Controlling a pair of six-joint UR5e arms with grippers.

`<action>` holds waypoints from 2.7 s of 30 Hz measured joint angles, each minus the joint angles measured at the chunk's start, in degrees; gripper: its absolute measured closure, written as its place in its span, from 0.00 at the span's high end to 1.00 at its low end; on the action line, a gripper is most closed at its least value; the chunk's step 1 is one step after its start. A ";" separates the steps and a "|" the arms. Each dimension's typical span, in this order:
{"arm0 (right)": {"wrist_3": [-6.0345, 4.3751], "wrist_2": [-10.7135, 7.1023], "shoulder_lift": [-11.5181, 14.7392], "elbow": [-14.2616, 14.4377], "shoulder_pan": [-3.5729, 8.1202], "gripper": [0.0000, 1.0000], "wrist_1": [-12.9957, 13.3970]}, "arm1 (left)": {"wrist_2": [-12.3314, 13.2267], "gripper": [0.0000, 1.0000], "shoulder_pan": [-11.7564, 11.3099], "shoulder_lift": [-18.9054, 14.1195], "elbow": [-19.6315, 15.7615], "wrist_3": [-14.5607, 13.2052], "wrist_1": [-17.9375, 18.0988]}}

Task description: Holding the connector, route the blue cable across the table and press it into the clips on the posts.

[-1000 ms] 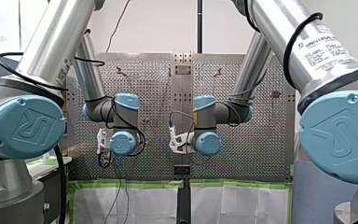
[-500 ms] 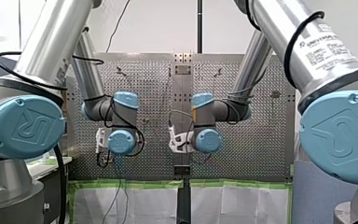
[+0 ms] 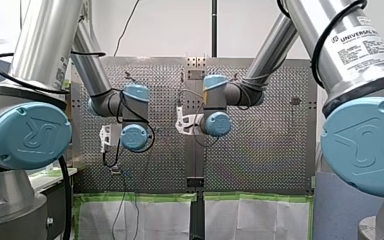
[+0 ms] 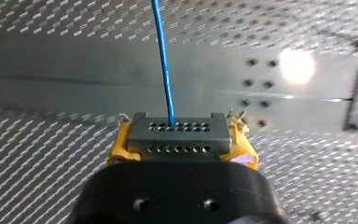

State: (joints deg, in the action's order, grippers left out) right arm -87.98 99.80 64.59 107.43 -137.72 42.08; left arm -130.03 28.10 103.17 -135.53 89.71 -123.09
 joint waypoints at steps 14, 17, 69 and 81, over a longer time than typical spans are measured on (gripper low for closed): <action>-0.19 -5.77 6.82 -6.63 -0.10 0.00 -7.12 | -6.89 0.00 -2.21 -6.90 6.45 1.96 -6.92; -0.56 -6.36 7.11 -7.11 0.04 0.00 -8.57 | -8.22 0.00 -2.78 -8.24 7.33 2.05 -8.26; -3.35 -8.90 -2.77 -27.73 -3.51 0.00 -30.77 | 6.37 0.00 -19.97 -18.07 15.66 3.68 -21.56; -3.74 -9.58 -4.81 -33.27 -3.44 0.00 -35.16 | 11.82 0.00 -23.69 -16.00 18.26 3.75 -26.70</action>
State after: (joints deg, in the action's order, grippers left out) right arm -91.72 90.22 59.79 74.16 -141.16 6.92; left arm -118.21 4.41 87.18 -117.27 93.45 -149.79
